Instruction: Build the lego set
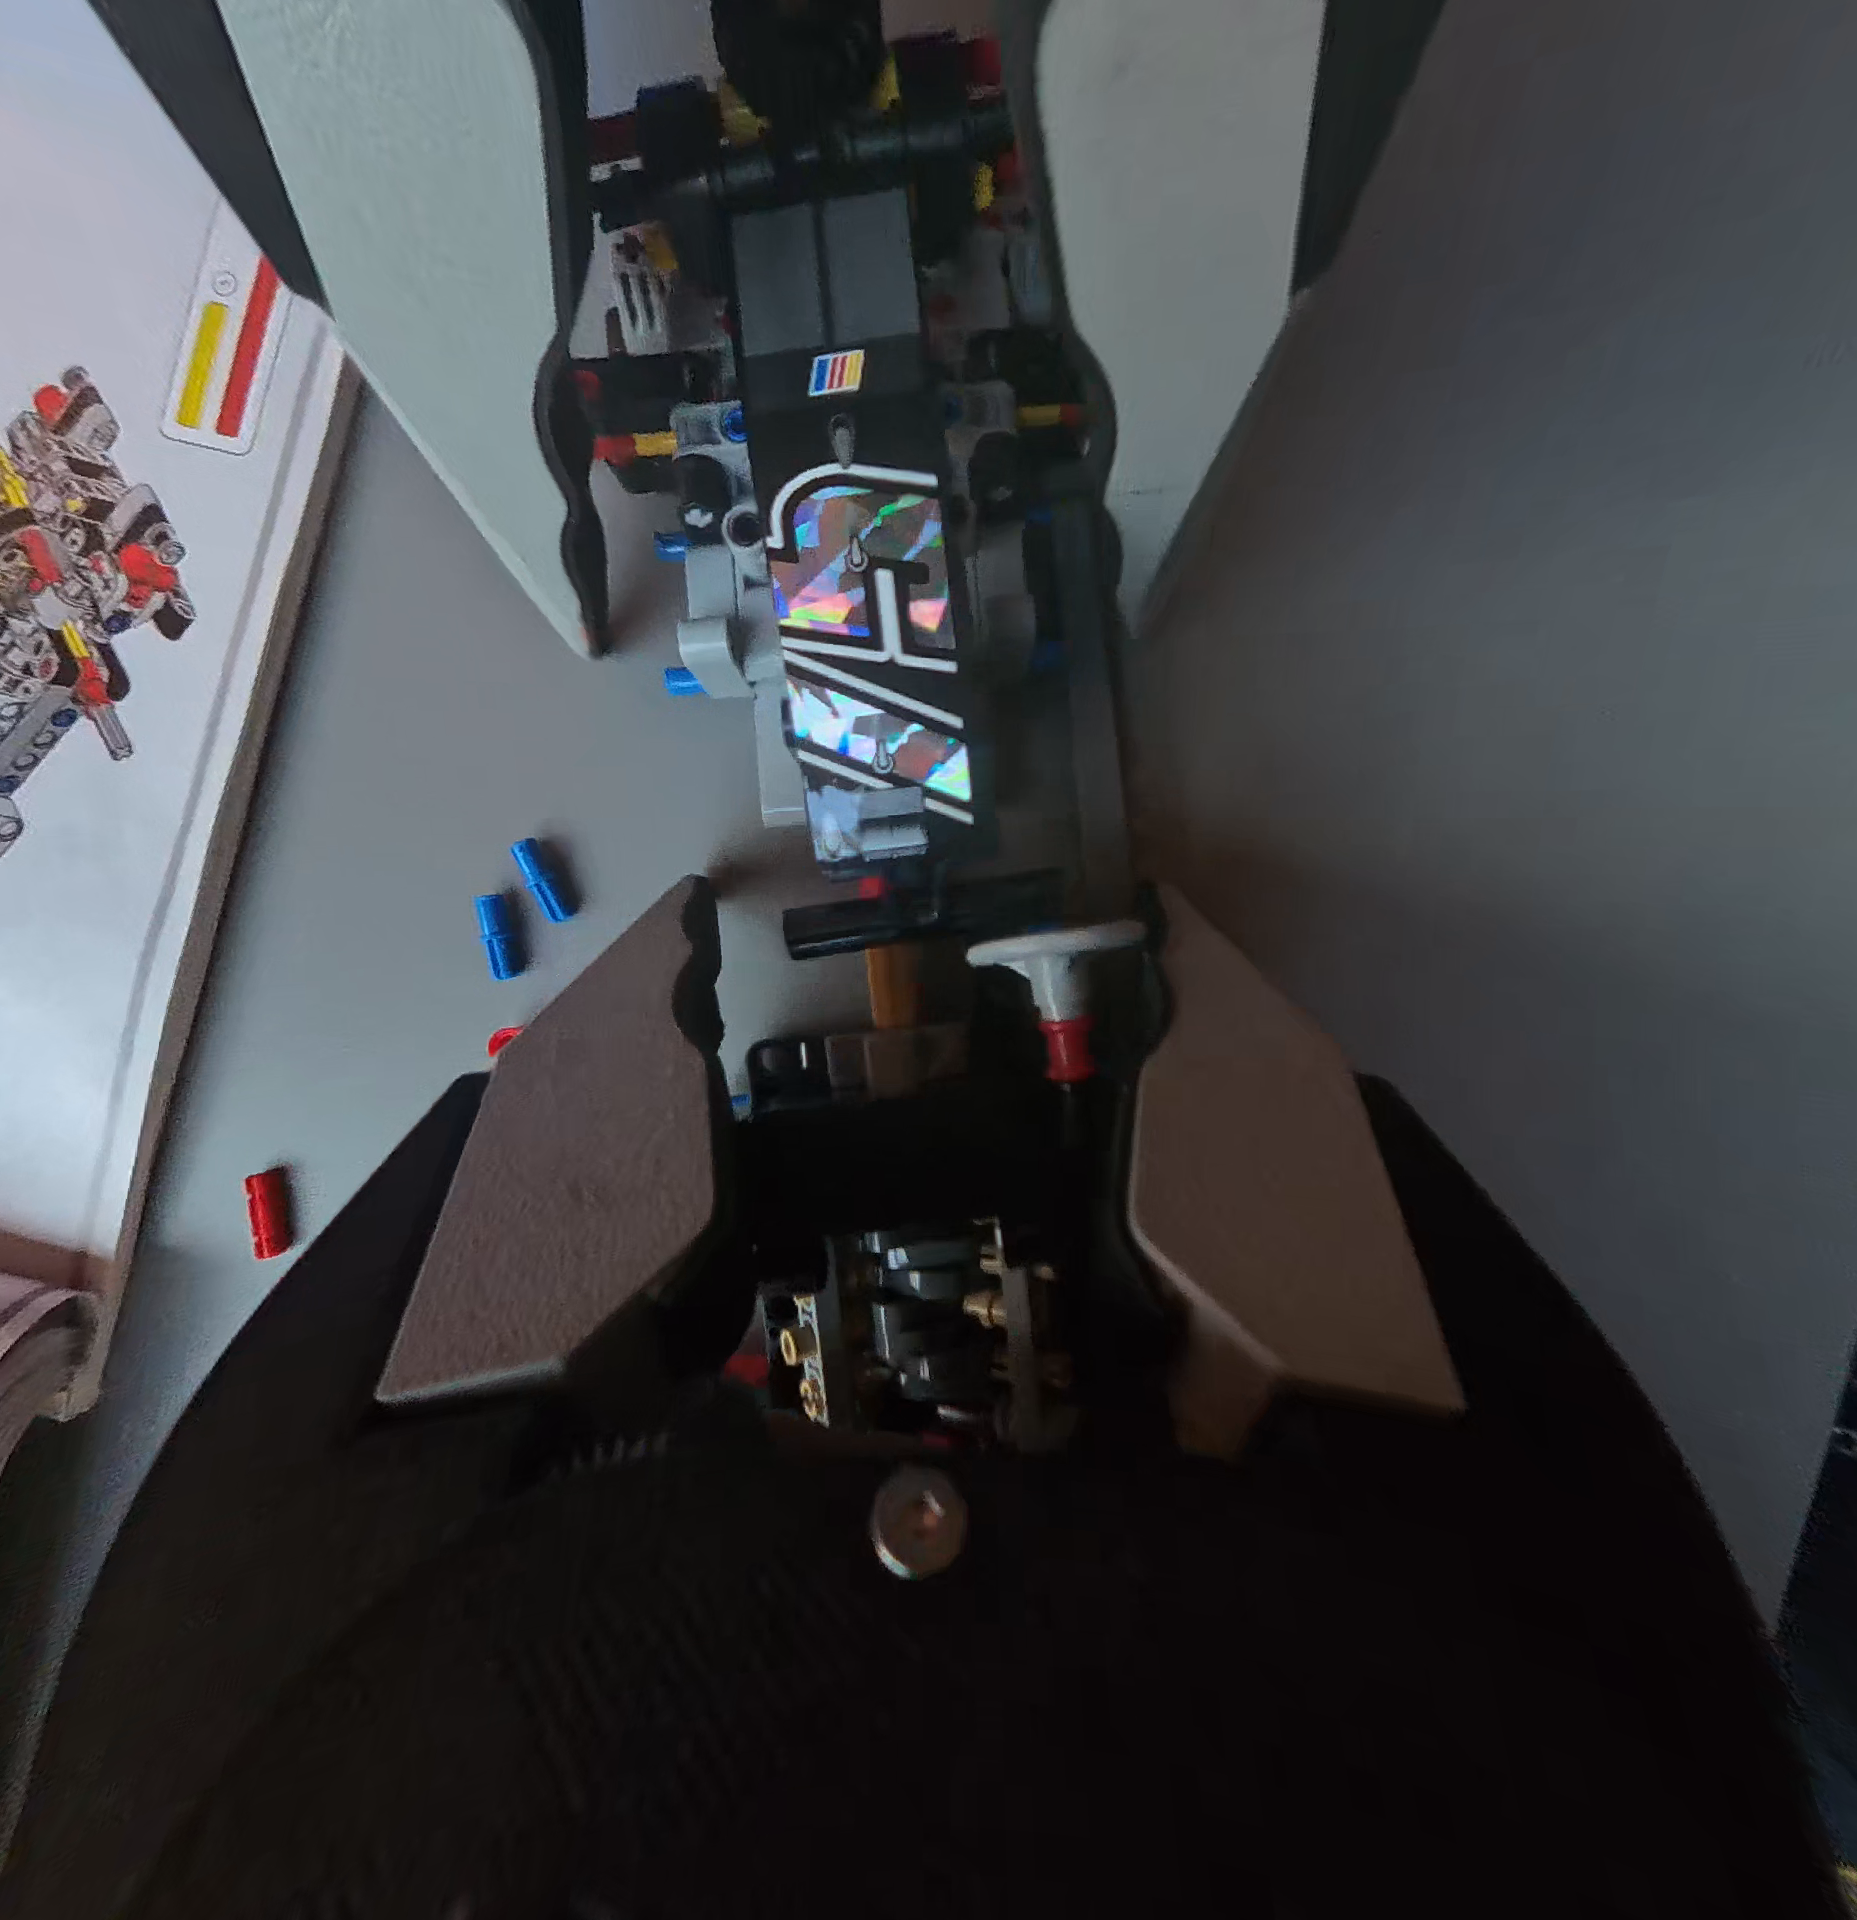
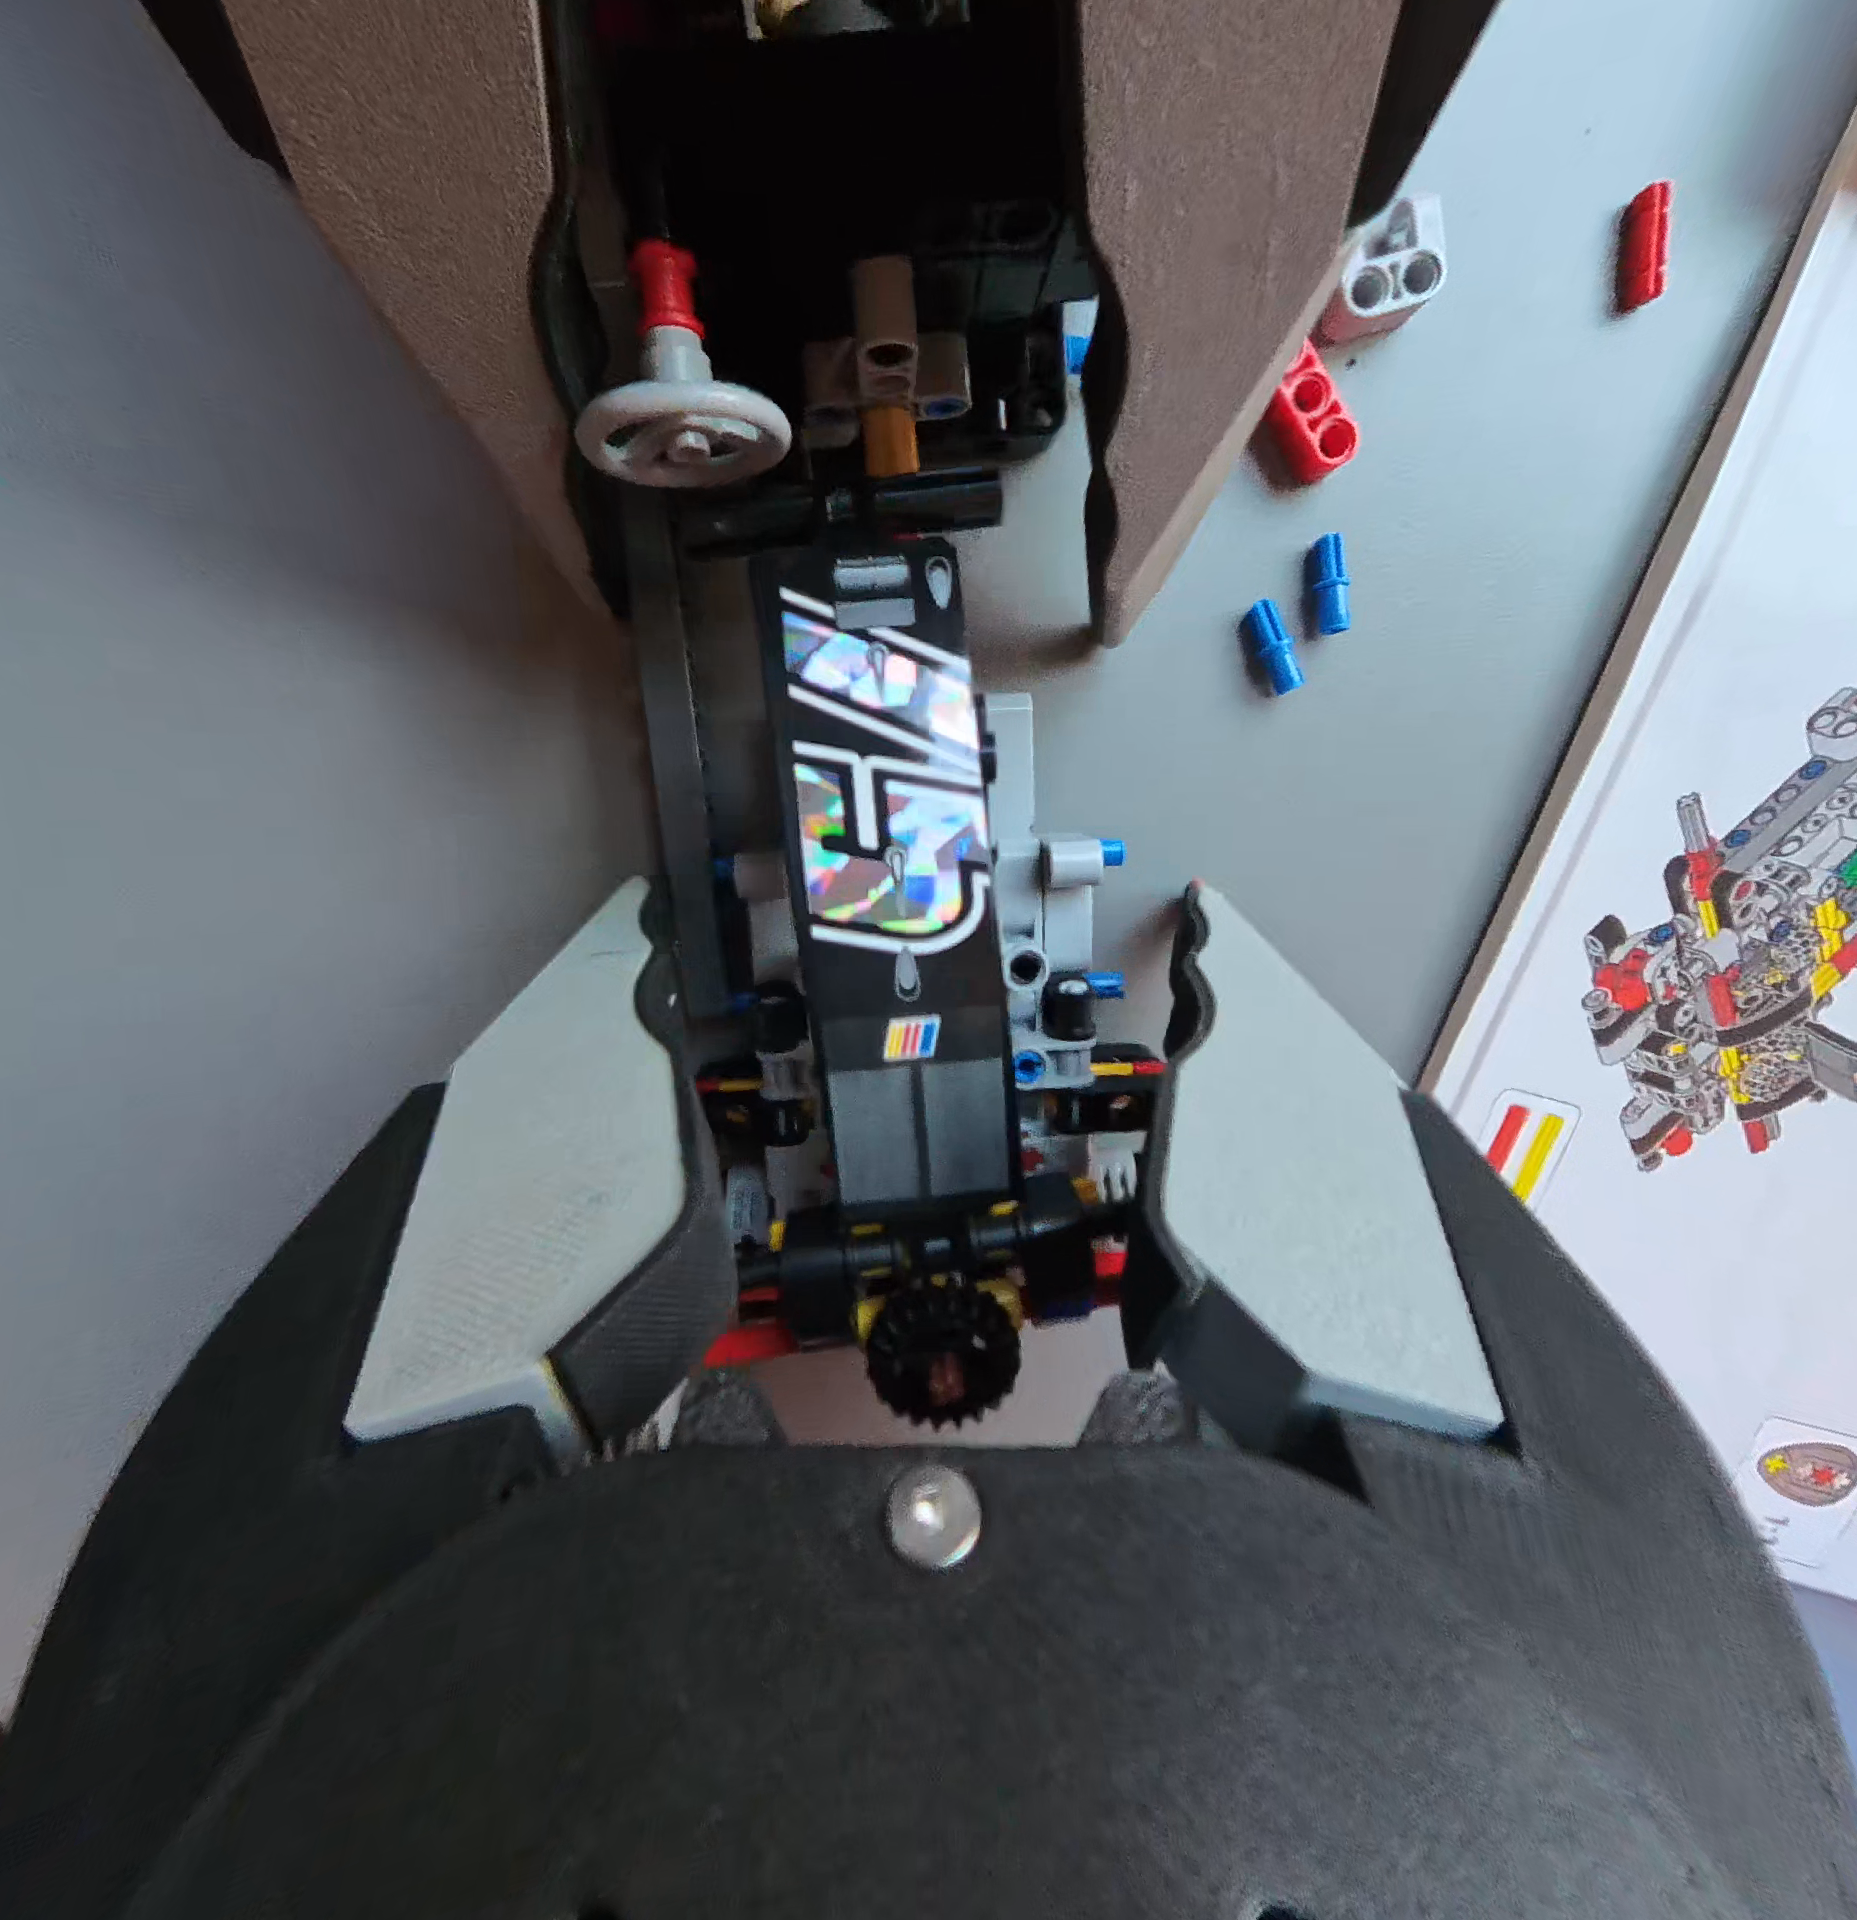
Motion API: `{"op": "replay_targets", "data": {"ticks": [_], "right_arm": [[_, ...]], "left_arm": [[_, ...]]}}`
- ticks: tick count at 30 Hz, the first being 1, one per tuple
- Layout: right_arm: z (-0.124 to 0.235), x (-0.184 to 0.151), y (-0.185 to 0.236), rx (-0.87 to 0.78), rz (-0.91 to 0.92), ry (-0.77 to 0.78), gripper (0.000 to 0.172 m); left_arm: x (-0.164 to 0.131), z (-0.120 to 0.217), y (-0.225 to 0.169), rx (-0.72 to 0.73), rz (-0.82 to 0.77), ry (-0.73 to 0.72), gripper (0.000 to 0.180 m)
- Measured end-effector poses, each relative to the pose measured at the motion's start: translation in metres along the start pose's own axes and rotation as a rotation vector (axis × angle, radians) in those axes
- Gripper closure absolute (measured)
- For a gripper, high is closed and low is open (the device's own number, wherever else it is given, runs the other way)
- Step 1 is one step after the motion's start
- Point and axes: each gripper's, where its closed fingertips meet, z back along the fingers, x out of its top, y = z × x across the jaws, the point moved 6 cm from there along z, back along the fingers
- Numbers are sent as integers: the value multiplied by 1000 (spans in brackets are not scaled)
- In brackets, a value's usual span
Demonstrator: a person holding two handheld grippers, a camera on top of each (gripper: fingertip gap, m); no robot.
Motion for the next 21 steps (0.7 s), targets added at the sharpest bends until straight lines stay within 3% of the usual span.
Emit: {"op": "replay_targets", "data": {"ticks": [11, 15, 21], "right_arm": [[2, -1, -1, -1, 6, -26, 80], [3, 1, -2, 13, 54, -24, 91], [3, 0, -2, 18, 72, -40, 92]], "left_arm": [[1, 0, -2, -25, -25, 6, 110], [1, 1, 1, -44, -8, -3, 114], [2, 0, 3, -45, -11, 5, 114]]}}
